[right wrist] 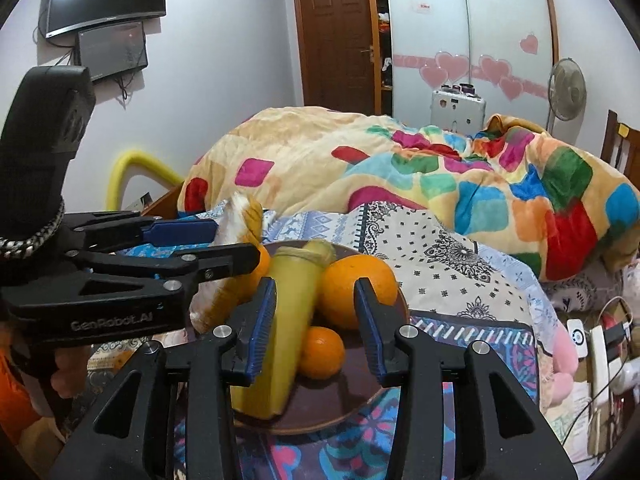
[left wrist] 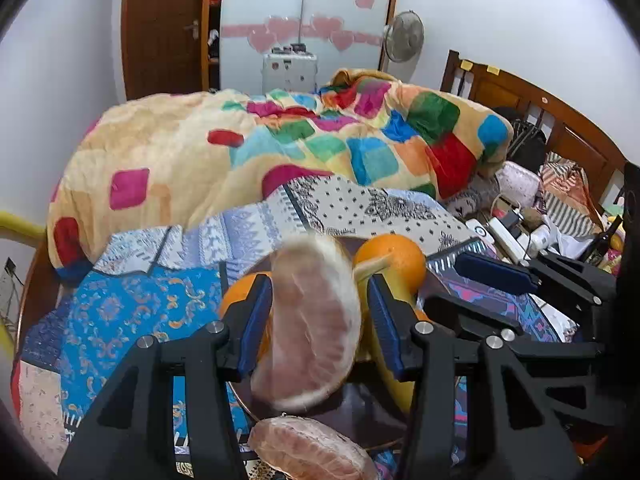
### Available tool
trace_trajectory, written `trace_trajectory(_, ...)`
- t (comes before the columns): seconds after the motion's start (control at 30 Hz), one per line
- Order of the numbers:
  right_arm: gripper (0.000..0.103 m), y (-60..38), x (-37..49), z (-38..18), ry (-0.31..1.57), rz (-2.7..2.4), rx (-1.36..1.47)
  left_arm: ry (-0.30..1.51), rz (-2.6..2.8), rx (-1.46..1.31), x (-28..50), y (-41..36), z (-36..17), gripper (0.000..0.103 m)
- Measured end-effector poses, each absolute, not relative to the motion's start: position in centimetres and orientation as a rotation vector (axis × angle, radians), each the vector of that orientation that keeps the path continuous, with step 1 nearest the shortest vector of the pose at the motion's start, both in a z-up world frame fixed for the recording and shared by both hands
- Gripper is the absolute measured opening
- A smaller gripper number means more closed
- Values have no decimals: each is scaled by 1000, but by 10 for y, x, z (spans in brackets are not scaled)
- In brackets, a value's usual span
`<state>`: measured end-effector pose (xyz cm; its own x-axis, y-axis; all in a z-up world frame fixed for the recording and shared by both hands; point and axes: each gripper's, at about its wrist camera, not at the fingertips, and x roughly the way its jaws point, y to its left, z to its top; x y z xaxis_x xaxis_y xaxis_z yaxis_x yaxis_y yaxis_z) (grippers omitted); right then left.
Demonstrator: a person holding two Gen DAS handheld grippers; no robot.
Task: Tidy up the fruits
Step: 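Lower the yellow cylinder and pomelo segment onto the plate, opening both grippers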
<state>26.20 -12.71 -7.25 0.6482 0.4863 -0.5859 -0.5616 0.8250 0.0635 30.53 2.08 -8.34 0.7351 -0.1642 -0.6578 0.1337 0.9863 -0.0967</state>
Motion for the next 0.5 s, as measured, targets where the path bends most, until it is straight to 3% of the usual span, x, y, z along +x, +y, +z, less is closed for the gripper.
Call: trace_trajectory(0.5, 37, -142, 230, -59, 615, 597, -104, 677, -114, 15, 244, 21, -57, 49)
